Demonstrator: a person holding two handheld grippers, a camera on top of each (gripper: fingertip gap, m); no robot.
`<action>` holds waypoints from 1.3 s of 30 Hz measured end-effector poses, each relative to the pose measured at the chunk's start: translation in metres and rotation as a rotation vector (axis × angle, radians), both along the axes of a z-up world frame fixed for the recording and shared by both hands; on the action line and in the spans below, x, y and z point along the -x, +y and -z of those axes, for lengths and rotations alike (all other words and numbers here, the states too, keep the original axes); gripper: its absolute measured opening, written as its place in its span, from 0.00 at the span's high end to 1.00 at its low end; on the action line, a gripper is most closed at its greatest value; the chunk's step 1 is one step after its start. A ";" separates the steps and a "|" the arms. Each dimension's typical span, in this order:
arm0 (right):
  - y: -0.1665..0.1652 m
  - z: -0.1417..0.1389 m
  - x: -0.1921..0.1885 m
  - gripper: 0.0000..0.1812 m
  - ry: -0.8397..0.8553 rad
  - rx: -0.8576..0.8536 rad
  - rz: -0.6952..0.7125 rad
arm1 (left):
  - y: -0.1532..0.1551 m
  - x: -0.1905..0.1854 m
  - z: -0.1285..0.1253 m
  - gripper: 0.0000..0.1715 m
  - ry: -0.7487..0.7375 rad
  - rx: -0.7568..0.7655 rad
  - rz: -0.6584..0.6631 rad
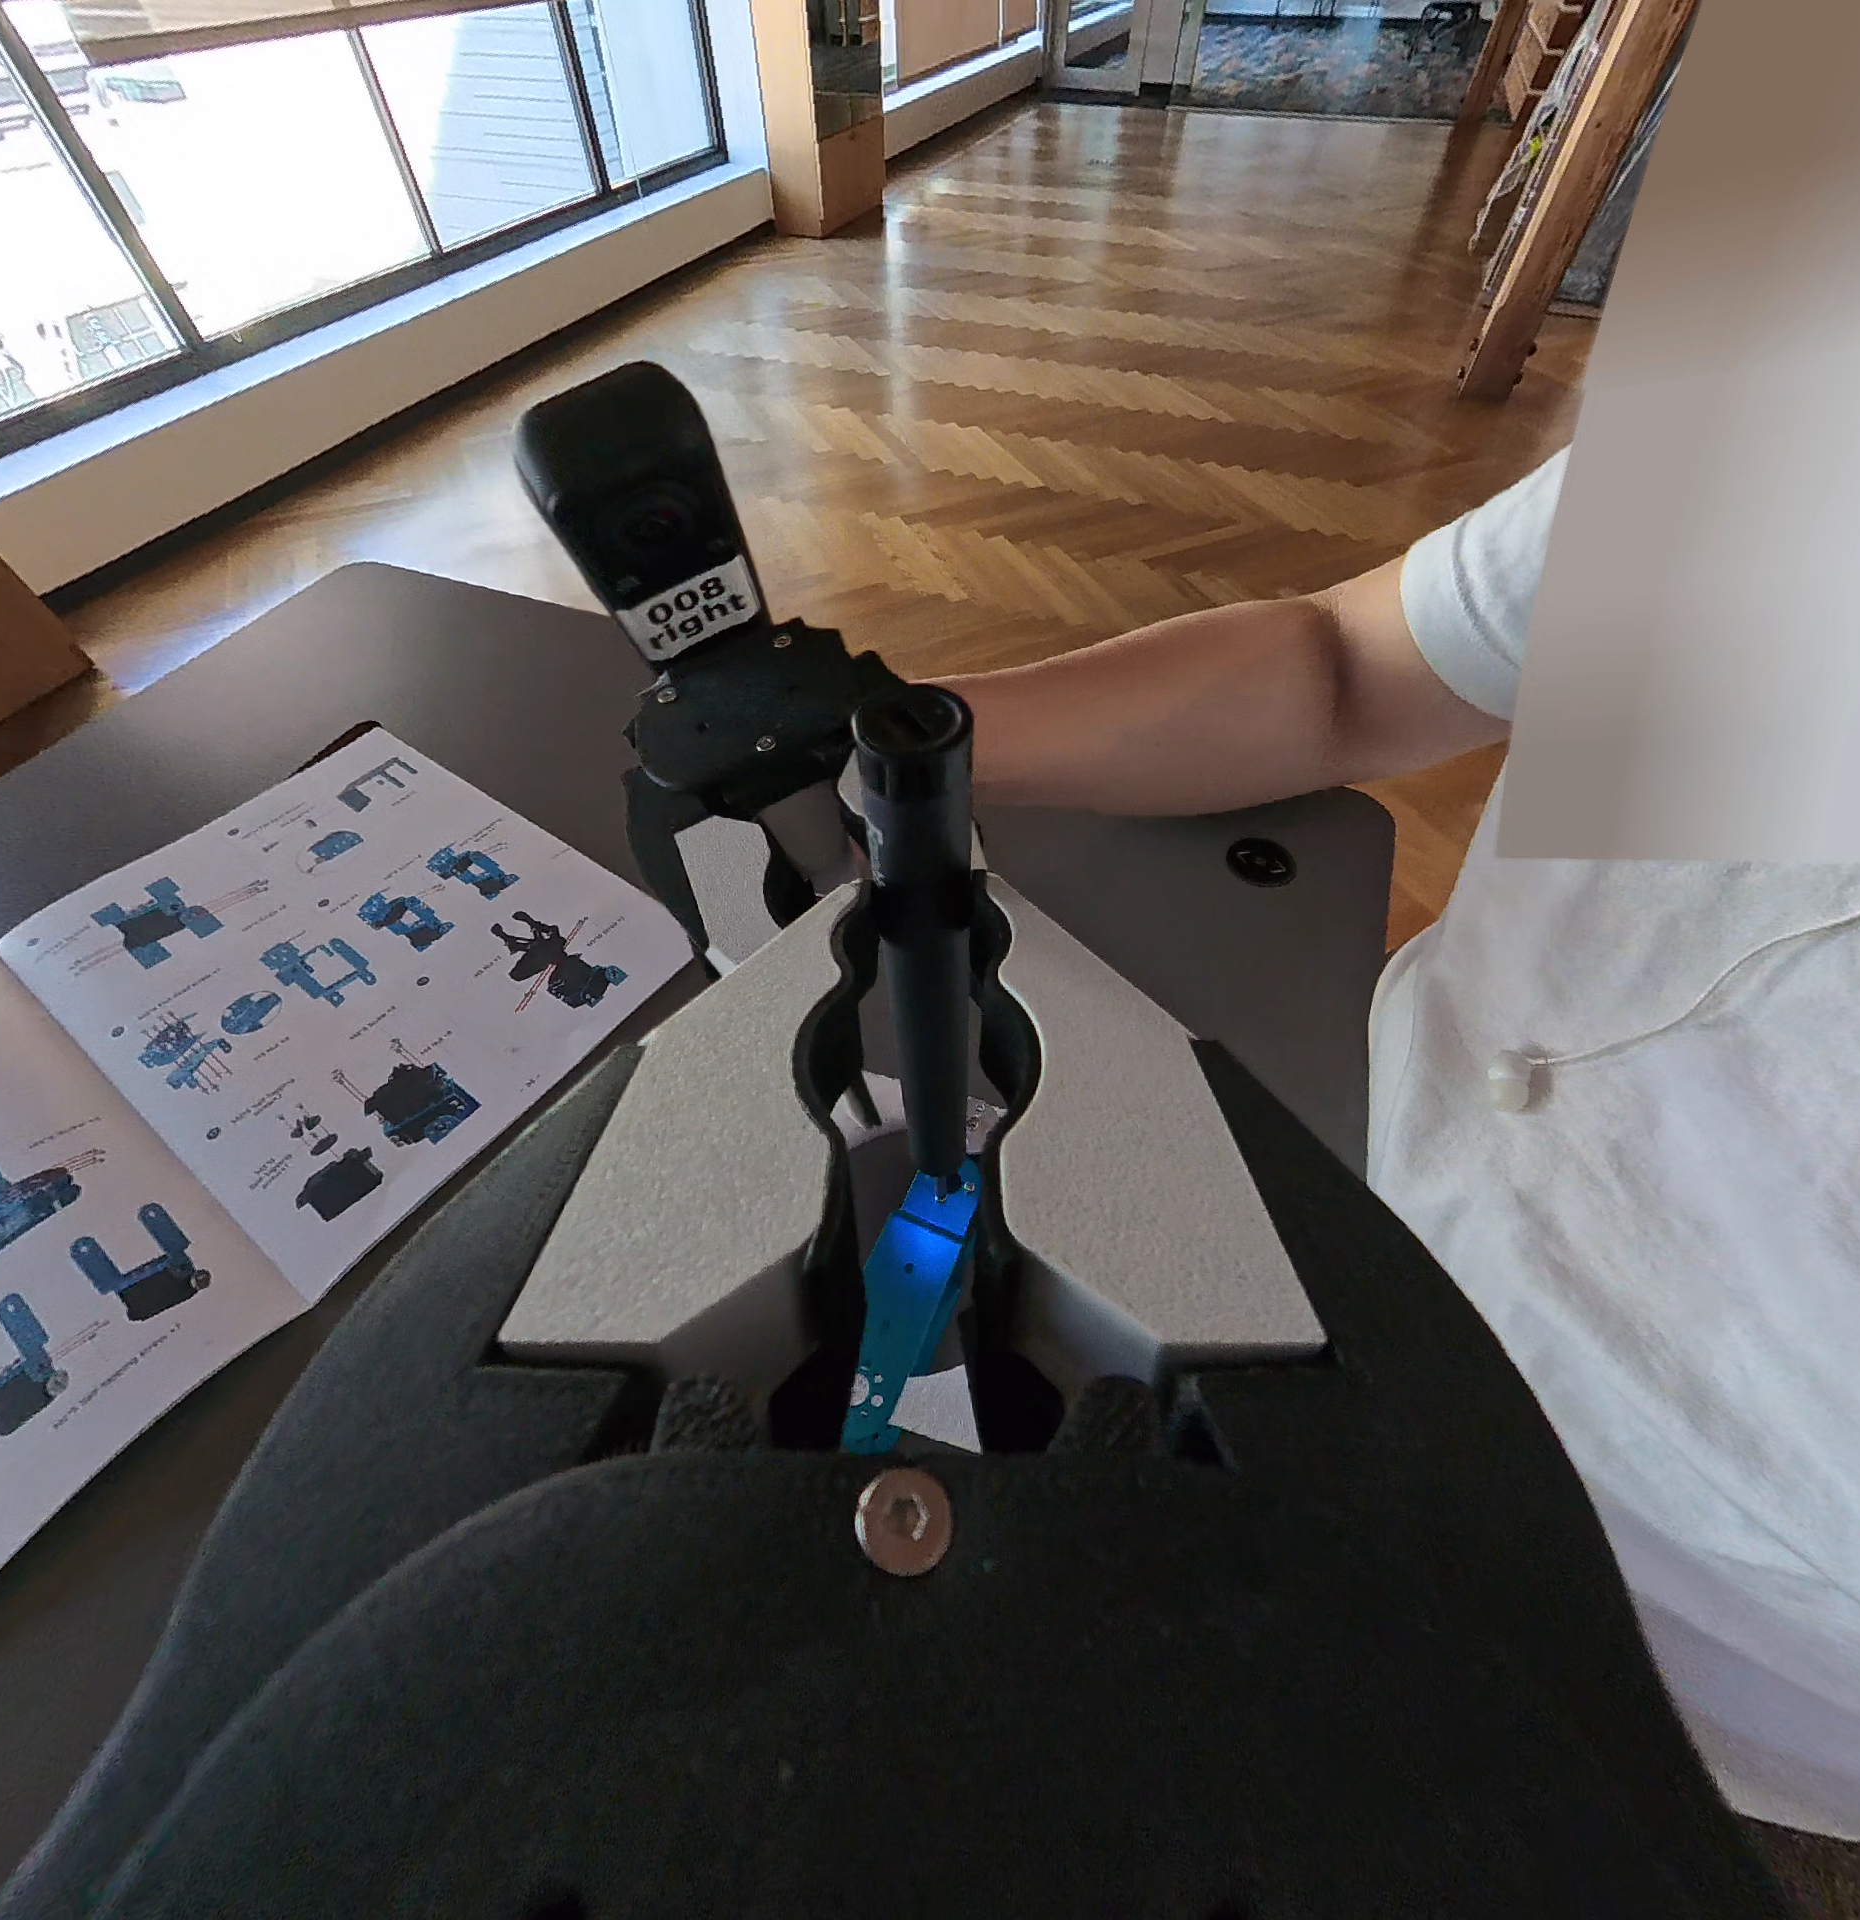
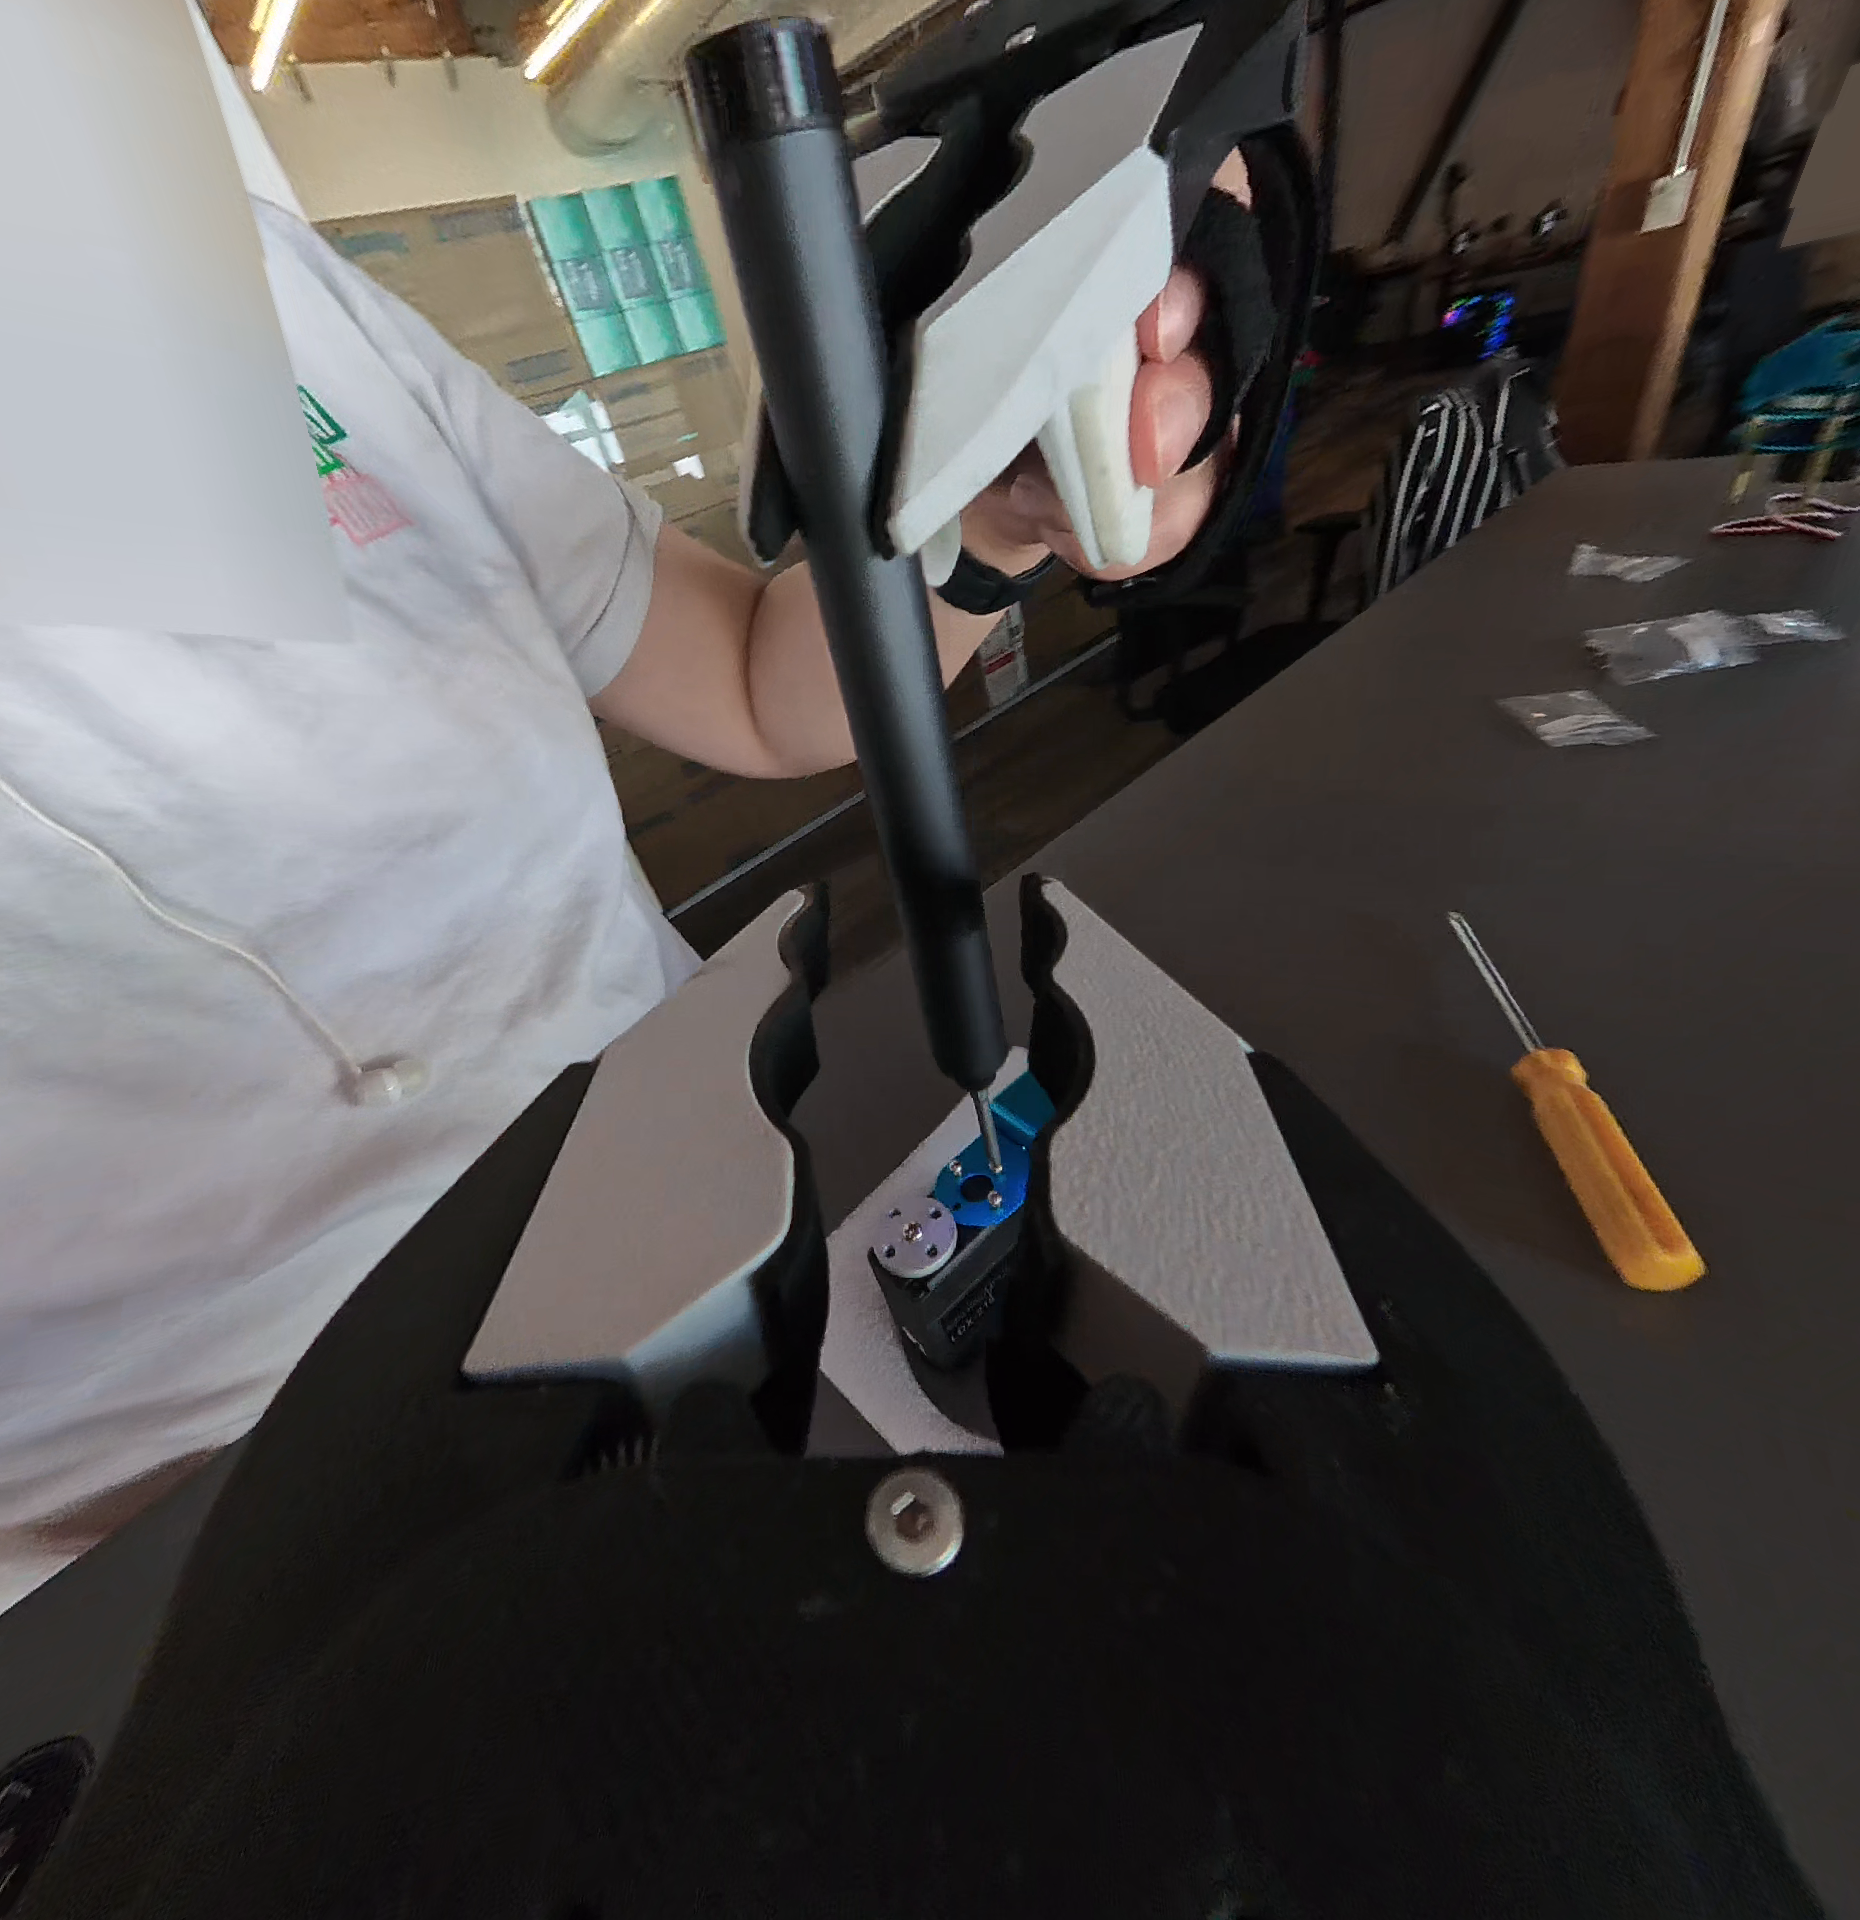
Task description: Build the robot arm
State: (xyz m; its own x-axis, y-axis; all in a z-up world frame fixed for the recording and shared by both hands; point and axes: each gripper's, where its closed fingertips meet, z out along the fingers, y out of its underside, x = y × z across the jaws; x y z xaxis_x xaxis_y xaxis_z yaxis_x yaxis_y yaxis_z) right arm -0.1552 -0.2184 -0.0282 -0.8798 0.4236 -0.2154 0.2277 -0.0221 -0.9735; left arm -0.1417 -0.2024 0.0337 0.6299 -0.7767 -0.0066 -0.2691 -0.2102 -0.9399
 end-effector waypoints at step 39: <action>0.006 -0.002 0.010 0.91 0.069 -0.017 0.045 | 0.005 0.013 0.007 0.78 0.021 -0.039 -0.089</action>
State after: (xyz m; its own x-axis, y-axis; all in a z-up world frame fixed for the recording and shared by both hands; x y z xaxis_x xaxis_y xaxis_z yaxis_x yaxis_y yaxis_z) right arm -0.1650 -0.2125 -0.0265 -0.8721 0.4666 -0.1478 0.1596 -0.0143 -0.9871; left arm -0.1546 -0.1975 0.0264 0.6958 -0.7165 -0.0499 -0.2711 -0.1977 -0.9420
